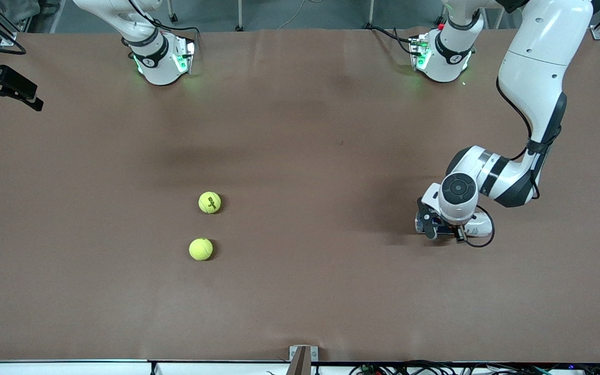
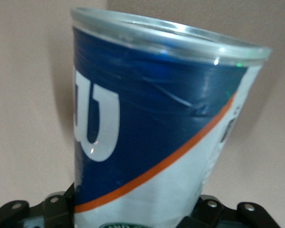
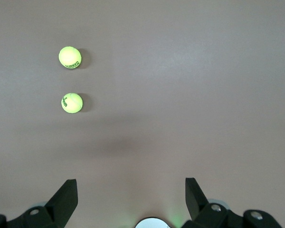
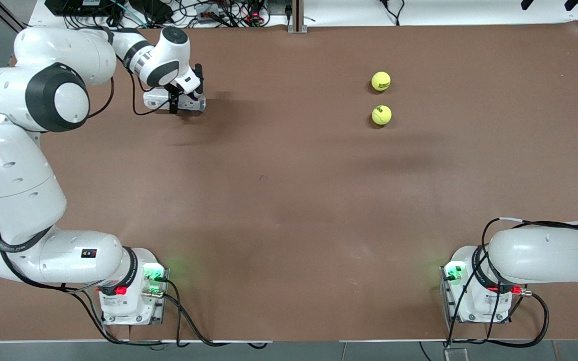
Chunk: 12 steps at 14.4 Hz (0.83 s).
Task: Insert tennis ball vertically with right arm
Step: 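Grasp the ball can with the left gripper and tilt it upright, then carry the upright can with the left gripper toward the tennis balls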
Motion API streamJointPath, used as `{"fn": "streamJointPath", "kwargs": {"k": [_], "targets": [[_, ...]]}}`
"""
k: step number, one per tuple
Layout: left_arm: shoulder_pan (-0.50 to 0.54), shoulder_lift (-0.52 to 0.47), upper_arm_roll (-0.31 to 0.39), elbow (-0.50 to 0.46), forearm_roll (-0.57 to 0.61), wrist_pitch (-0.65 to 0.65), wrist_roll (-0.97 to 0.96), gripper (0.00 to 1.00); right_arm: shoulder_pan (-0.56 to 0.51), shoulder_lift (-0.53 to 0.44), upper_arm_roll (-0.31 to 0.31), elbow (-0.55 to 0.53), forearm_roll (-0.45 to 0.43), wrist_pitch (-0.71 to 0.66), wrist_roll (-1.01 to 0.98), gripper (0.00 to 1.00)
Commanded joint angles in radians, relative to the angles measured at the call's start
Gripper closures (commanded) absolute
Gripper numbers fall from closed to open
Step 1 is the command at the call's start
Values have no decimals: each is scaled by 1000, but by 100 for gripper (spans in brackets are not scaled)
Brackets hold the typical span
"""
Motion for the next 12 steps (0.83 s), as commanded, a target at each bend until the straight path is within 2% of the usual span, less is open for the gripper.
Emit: {"fn": "streamJointPath", "kwargs": {"k": [1,12], "targets": [[-7,5,1,-4,15,18,10,2,-5,-8,2,-4,-9,6,16,0],[-32,9,5,0,104,4,9,3,-10,4,2,-3,-9,10,19,0]]}}
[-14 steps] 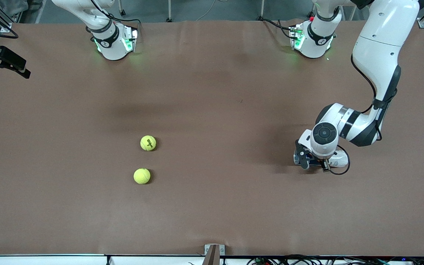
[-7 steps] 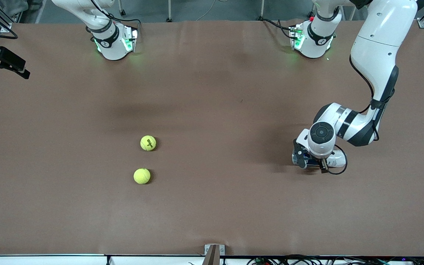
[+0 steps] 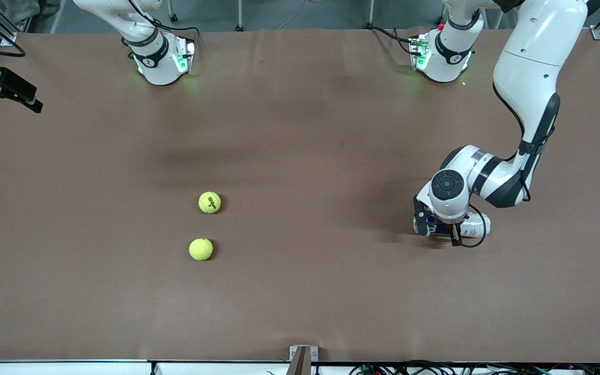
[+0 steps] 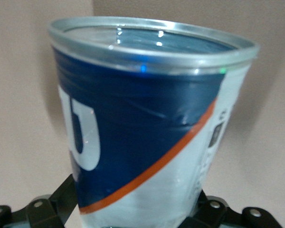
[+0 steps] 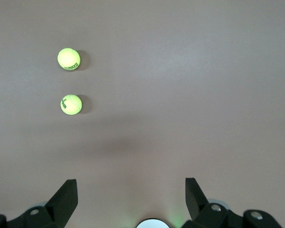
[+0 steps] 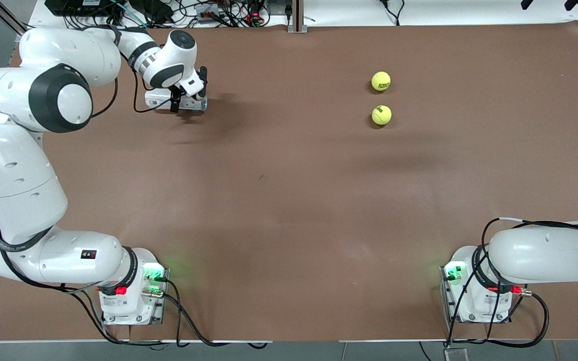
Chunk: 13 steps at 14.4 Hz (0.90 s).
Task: Insert tennis ball vertically with right arm
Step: 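Carry the upright can with the left gripper toward the tennis balls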
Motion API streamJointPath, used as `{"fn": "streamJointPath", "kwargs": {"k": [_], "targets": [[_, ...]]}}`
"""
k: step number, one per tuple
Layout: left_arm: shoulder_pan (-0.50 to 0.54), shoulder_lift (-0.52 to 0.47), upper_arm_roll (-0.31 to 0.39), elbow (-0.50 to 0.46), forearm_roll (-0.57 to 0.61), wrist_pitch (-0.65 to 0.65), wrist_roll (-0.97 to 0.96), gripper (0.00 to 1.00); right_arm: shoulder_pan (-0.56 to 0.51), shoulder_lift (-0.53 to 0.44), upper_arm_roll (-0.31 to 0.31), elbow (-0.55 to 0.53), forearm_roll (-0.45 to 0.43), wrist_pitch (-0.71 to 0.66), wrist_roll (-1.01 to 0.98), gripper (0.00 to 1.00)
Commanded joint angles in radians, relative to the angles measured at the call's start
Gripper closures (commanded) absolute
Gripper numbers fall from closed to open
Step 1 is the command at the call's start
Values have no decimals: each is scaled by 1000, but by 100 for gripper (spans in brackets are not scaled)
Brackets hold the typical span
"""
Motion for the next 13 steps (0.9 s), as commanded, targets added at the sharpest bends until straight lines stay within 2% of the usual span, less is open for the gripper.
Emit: {"fn": "streamJointPath", "kwargs": {"k": [1,5,7,12,13], "targets": [[-14,4,6,4,18,-12,6,3,-8,0,5,-3,-9,6,14,0],[-60,-17,6,12,18,-133,-3,3,-10,0,5,-3,-9,6,14,0],[-91,-19,12,12,29,-146,-3,3,-3,-2,5,-1,-9,6,15,0],[-89,-10,12,17,103,-146,-43,5,-11,0,4,-3,-8,4,15,0],[-89,-8,12,17,115,-146,-43,10,-11,0,4,-3,-8,4,15,0]]}}
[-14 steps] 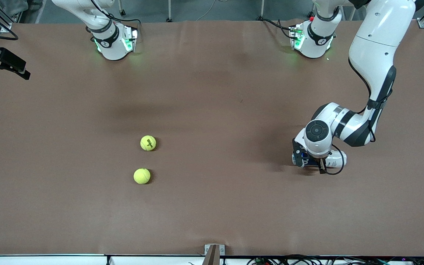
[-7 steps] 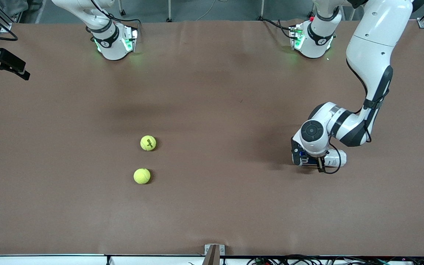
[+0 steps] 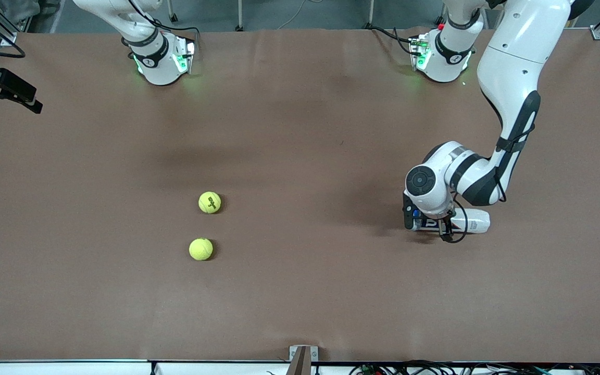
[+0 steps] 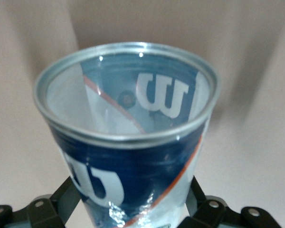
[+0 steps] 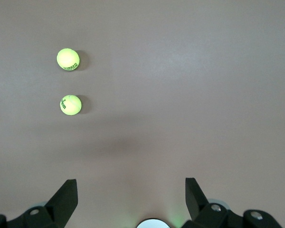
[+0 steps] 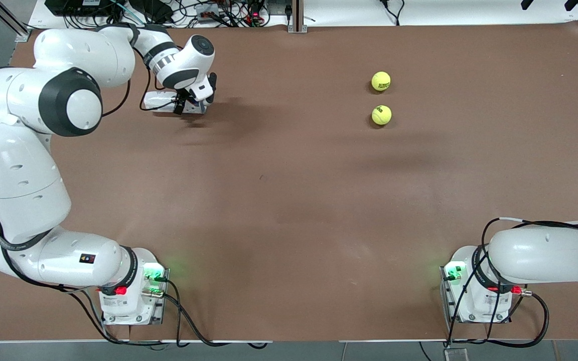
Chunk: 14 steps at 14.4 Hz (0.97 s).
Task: Insert tennis ball vertically with right arm
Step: 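Carry the upright can with the left gripper toward the tennis balls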
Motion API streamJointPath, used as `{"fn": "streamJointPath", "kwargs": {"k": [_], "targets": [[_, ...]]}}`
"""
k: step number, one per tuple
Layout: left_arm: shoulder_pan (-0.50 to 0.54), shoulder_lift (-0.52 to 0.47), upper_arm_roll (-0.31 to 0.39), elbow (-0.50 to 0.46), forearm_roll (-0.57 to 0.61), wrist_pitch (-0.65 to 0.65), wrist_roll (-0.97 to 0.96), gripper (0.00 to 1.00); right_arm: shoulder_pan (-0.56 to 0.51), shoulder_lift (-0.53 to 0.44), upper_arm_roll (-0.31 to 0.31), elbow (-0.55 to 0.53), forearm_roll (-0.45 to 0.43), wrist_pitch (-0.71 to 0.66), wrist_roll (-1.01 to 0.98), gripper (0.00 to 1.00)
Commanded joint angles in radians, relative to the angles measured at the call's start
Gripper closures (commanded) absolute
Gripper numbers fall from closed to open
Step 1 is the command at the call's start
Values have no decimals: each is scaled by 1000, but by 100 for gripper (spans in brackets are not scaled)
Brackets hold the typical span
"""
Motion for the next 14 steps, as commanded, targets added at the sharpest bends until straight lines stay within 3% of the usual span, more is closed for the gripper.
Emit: {"fn": "streamJointPath", "kwargs": {"k": [1,5,14], "targets": [[-3,-4,3,1,63,-13,-18,14,-11,-2,4,-3,-8,4,10,0],[-7,4,1,1,69,-11,-18,25,-11,-4,4,-3,-6,4,12,0],[-4,-7,-28,26,25,-6,-6,28,-3,-4,5,-1,-6,2,10,0]]}}
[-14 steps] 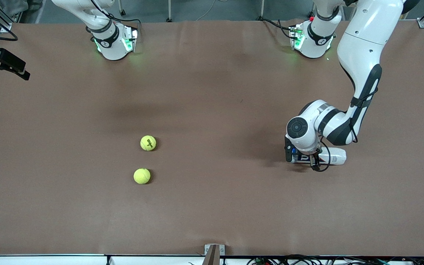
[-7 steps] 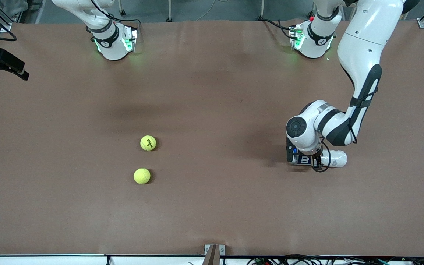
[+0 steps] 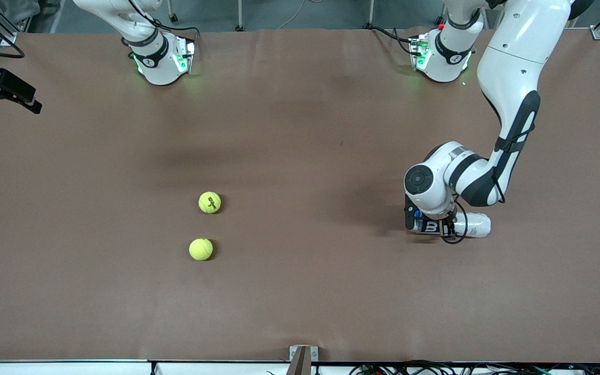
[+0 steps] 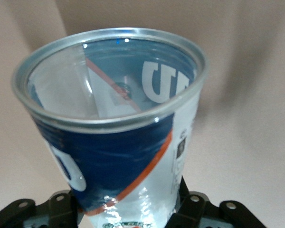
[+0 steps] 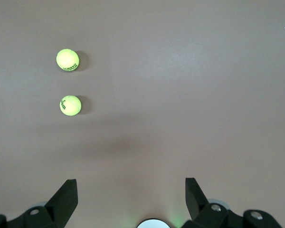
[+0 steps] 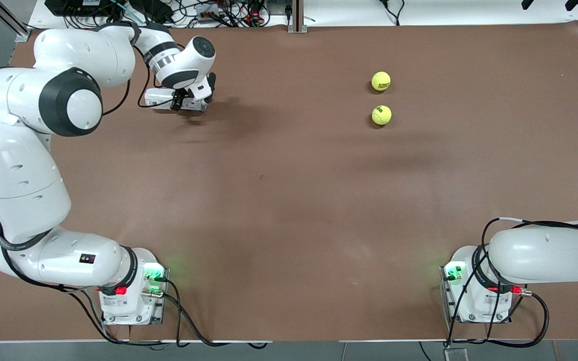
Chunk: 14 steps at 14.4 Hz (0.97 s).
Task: Insert tennis ball vertically with right arm
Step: 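Carry the upright can with the left gripper toward the tennis balls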
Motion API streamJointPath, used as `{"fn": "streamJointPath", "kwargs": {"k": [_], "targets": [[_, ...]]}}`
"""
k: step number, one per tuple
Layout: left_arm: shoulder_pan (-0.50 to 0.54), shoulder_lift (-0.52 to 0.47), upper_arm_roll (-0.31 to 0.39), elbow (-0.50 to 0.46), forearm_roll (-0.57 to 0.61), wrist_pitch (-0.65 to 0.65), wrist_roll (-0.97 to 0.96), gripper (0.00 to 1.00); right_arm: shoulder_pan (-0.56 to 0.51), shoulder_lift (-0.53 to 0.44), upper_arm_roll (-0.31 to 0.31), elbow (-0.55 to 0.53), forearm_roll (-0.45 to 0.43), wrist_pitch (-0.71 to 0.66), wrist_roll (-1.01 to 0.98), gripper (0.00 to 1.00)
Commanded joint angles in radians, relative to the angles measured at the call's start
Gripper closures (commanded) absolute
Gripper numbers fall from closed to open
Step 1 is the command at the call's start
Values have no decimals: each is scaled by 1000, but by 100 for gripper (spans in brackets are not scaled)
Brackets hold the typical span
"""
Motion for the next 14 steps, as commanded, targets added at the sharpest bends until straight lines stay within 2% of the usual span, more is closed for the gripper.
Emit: {"fn": "streamJointPath", "kwargs": {"k": [1,3,5,8,11,14], "targets": [[1,-10,-42,19,-39,-4,-4,28,-3,-4,7,-1,-6,1,9,0],[0,-21,-77,43,-67,-7,-8,28,-8,-4,7,-3,-5,1,10,0],[12,-21,-141,101,-125,-7,-9,28,-11,-2,7,-3,-5,3,10,0],[-23,-6,-174,199,-306,0,-24,28,-7,-2,5,-1,-6,12,10,0],[-66,20,-177,310,-478,25,-51,28,-8,-2,5,-1,-5,9,0,0],[-103,20,-177,329,-683,161,-103,28,-13,-2,5,-1,-9,11,-2,0]]}}
